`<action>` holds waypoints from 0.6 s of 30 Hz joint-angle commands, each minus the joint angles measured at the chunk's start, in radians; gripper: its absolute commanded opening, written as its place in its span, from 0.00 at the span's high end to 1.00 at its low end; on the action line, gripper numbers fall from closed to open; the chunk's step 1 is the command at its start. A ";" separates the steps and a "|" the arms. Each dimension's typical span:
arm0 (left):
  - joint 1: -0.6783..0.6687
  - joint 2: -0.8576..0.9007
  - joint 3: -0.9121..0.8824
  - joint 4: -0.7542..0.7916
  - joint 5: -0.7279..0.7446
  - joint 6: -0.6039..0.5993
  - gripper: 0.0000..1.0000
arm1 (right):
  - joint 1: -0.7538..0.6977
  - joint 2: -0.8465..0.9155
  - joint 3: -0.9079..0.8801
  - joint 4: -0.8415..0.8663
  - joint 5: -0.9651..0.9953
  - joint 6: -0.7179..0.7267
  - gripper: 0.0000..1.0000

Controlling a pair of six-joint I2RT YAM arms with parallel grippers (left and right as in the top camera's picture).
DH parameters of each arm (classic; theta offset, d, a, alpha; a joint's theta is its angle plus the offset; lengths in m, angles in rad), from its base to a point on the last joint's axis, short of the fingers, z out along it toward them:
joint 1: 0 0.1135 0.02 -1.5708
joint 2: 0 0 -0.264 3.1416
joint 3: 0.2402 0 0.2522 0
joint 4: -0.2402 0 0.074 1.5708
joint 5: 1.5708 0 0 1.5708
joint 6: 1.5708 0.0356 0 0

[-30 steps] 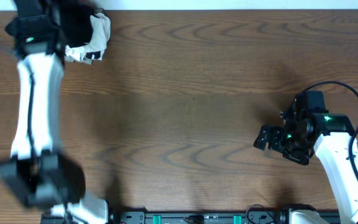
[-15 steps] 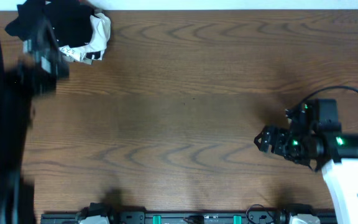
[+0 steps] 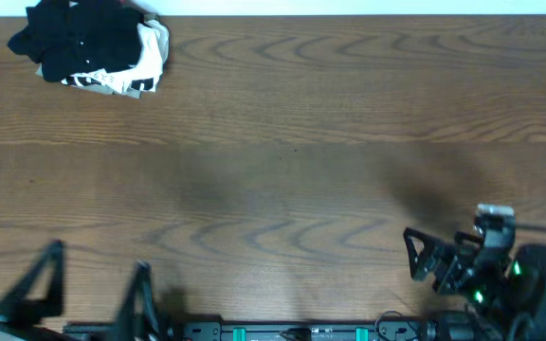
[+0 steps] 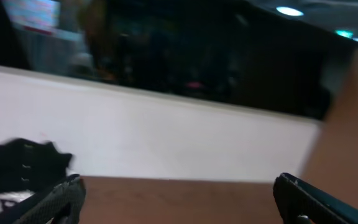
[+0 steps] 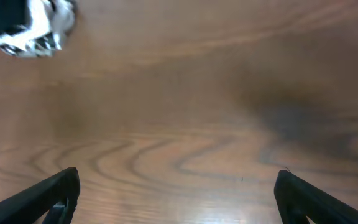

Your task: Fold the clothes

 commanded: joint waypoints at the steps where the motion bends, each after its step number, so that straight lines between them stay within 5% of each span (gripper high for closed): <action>1: 0.002 -0.091 -0.109 0.000 0.155 -0.019 0.02 | 0.011 -0.074 0.001 -0.018 -0.031 0.023 0.01; 18: 0.002 -0.304 -0.563 -0.015 0.198 -0.048 0.02 | 0.011 -0.151 0.001 -0.016 0.032 0.021 0.01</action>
